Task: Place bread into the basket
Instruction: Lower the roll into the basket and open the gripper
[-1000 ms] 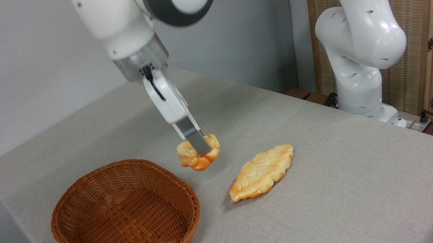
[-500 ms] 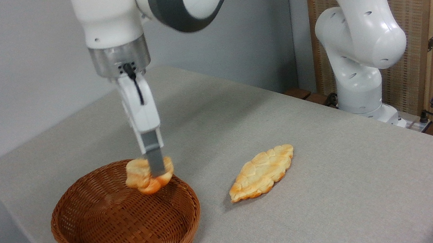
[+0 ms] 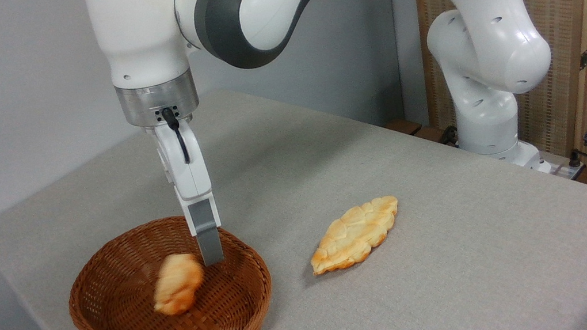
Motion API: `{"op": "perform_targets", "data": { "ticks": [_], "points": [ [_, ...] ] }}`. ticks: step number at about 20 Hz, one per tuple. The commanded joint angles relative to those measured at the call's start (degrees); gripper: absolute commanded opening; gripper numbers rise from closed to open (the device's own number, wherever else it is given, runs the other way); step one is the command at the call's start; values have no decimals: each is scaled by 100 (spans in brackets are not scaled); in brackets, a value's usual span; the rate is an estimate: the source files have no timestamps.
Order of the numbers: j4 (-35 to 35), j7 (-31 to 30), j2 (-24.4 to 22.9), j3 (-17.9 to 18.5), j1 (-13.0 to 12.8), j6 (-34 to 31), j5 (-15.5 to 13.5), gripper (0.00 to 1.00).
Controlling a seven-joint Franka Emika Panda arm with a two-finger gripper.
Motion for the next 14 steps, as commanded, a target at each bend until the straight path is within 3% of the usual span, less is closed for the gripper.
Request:
{"op": "perform_targets", "data": {
  "ticks": [1, 4, 7, 10, 14],
  "points": [
    [119, -75, -5, 54, -32, -47, -81, 100],
    [233, -365, -146, 282, -32, -231, -81, 100],
    [558, -365, -181, 450, -32, -915, -81, 100],
    [620, -584, -207, 468, -32, -1382, -81, 100],
    [620, -910, -208, 468, -32, -1515, -81, 100]
  ]
}}
